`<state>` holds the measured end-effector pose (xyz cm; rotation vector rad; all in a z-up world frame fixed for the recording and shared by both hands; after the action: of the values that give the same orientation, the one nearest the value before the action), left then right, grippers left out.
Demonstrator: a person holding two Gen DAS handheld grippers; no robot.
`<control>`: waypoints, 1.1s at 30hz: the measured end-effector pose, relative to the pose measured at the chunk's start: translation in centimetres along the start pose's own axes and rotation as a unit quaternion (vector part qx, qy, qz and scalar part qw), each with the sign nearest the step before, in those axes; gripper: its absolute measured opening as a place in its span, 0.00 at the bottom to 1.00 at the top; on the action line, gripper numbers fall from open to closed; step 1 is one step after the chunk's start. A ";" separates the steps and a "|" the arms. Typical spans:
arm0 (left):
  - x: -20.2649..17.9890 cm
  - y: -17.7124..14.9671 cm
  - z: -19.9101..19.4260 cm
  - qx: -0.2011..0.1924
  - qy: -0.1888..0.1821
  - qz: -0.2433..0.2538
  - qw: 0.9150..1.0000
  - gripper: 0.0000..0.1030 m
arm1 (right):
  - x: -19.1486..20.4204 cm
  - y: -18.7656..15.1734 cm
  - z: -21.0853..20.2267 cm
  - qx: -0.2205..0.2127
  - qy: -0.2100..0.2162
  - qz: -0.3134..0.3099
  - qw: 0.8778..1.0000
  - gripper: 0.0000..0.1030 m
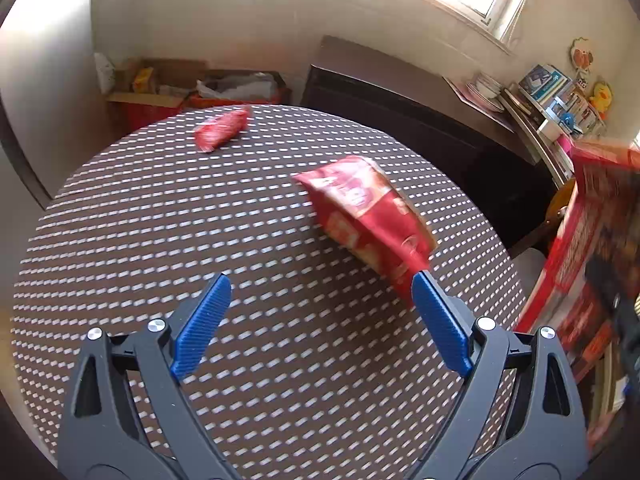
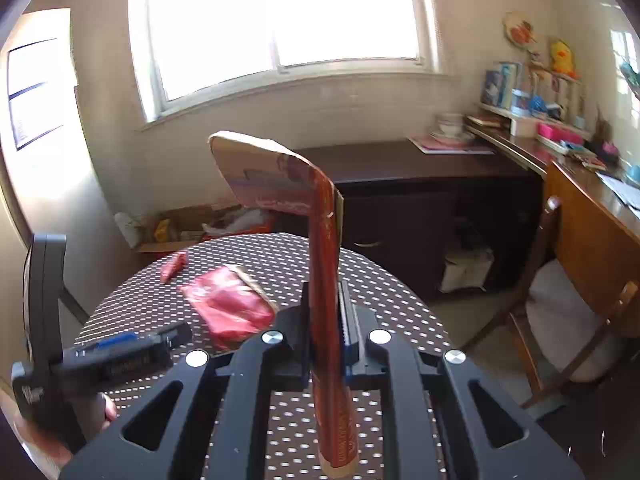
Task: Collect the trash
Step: 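Grasp the red snack bag with the left tool while the right holds the box, then carry the box and snack bag over the blue bin and open both tools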
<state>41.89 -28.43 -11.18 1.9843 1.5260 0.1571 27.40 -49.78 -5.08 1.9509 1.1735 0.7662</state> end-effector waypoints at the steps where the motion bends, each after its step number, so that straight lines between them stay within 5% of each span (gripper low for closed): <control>1: -0.5 0.3 0.7 0.004 0.005 0.000 1.000 0.87 | -0.5 -0.3 0.0 0.002 -0.005 0.002 1.000 0.11; 6: -2.1 1.3 3.4 0.004 -0.008 -0.005 1.000 0.87 | -2.3 -1.3 1.0 0.014 -0.020 0.014 1.000 0.11; 7: -2.3 1.3 4.1 0.012 -0.008 0.002 1.000 0.64 | -2.9 -1.3 1.5 0.017 -0.022 0.017 0.999 0.11; 8: -2.8 0.8 4.6 0.025 -0.013 0.013 1.000 0.24 | -3.1 -1.4 1.7 0.020 -0.023 0.019 0.999 0.11; 10: -3.3 0.7 4.4 0.027 -0.057 0.009 0.998 0.18 | -3.4 -1.5 2.1 0.024 -0.025 0.022 0.999 0.11; 21: 0.9 -0.5 -2.4 -0.027 -0.030 0.046 0.998 0.13 | -0.6 -0.7 1.8 0.015 -0.003 0.016 1.000 0.11; 33: 9.4 -2.8 -10.4 -0.083 0.029 0.028 0.996 0.13 | 11.3 -1.7 0.0 0.014 0.084 -0.038 0.996 0.11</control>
<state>37.91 -15.32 -6.93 1.9047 1.4446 0.3562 31.18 -39.04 -5.07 1.8819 1.3574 0.8903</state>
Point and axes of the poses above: each gripper's, at about its wrist camera, not at the fingertips, and z roughly the way its jaws point, x to its left, y to its top, the point moved 6 cm from there along z, roughly the way its jaws point, and after that the axes turned 1 degree about -z, right-handed, at the moved point
